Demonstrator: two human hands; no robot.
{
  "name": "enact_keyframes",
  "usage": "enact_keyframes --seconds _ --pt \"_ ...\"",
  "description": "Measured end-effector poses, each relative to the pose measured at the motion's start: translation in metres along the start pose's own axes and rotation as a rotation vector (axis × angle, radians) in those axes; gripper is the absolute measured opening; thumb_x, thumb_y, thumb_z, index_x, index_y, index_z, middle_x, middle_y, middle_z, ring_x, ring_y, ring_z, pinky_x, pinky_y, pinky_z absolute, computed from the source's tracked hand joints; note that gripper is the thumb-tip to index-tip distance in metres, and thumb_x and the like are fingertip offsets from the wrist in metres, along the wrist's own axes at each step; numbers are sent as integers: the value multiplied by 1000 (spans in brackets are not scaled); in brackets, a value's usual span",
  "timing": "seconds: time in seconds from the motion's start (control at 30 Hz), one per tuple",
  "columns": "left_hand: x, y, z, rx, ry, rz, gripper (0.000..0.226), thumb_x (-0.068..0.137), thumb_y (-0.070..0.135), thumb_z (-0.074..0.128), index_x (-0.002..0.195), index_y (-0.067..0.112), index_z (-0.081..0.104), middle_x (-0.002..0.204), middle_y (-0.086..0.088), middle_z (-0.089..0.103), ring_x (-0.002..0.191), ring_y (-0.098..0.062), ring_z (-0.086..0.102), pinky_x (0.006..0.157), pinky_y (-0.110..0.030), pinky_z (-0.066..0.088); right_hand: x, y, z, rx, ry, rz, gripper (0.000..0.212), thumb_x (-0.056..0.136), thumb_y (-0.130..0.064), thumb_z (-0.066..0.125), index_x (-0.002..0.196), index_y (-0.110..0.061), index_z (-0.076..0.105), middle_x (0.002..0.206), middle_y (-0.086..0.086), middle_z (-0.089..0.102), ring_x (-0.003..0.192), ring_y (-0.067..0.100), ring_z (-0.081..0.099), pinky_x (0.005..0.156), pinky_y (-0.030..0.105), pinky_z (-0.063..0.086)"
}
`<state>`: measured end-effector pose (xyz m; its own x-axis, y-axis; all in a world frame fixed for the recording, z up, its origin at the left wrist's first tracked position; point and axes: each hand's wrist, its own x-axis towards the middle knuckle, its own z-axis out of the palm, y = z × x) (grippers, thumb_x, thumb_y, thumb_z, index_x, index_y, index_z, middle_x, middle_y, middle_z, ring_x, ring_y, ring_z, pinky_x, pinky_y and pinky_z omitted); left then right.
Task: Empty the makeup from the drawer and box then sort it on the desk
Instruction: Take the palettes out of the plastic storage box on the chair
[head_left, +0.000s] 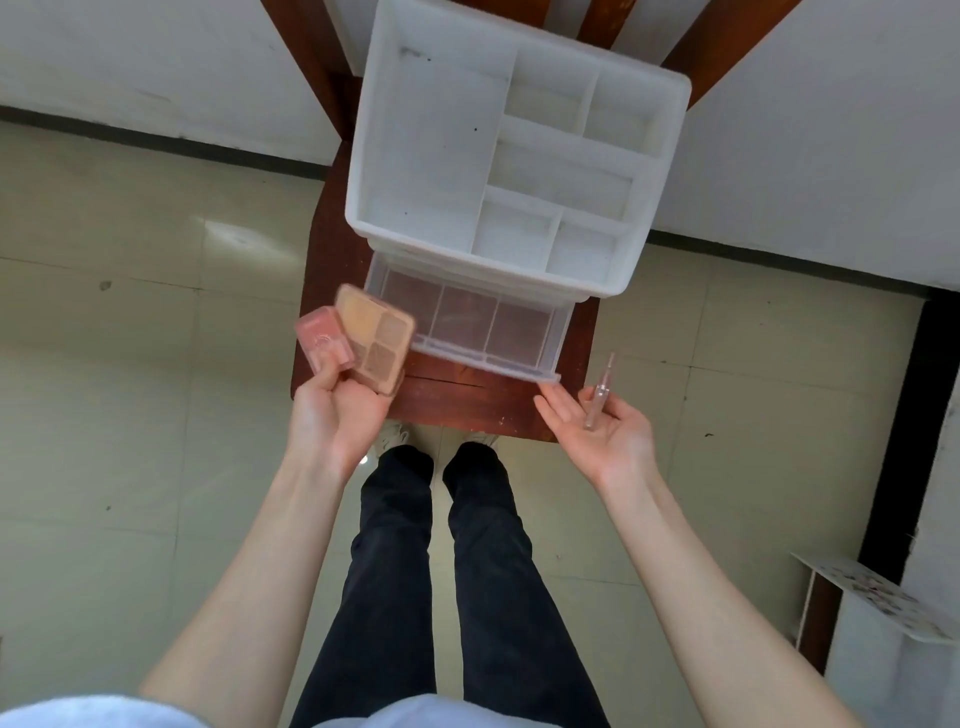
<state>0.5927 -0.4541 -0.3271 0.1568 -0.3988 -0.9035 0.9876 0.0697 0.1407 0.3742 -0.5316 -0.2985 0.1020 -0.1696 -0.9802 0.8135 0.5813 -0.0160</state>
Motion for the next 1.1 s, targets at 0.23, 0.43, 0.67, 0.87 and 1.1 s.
enact_keyframes --seconds 0.23,0.43,0.67,0.87,1.1 --pt "26 8 42 -84 -92 12 41 98 18 25 135 6 40 131 -21 52 127 -35 42 106 -56 23 25 -3 49 56 -120 -49 36 101 -19 21 94 0 51 140 24 42 131 34 41 115 47 19" --pt "25 7 27 -102 -111 25 41 97 15 28 134 9 44 127 -15 58 120 -30 52 100 -55 32 32 -8 37 153 -193 -31 34 101 -18 24 104 4 49 134 25 48 127 36 45 110 48 30" --pt "-5 -1 -8 175 52 -49 36 100 22 27 130 14 45 119 -11 63 116 -28 55 102 -46 38 13 -22 -13 -21 -29 -68 38 102 -17 26 129 5 42 131 23 52 121 33 51 101 41 42" --pt "-64 -5 2 596 -29 -24 26 100 21 34 118 9 50 97 -4 71 101 -19 62 80 -39 55 -56 -25 -42 -593 54 -355 17 100 -11 37 91 -10 50 101 9 59 80 16 59 89 39 44" --pt "-124 -11 27 1328 -254 -5 24 96 28 48 111 10 54 121 -10 60 103 -24 61 85 -37 49 -148 2 -100 -439 -84 -524 17 98 -6 42 106 -3 57 101 11 66 91 20 65 77 30 51"
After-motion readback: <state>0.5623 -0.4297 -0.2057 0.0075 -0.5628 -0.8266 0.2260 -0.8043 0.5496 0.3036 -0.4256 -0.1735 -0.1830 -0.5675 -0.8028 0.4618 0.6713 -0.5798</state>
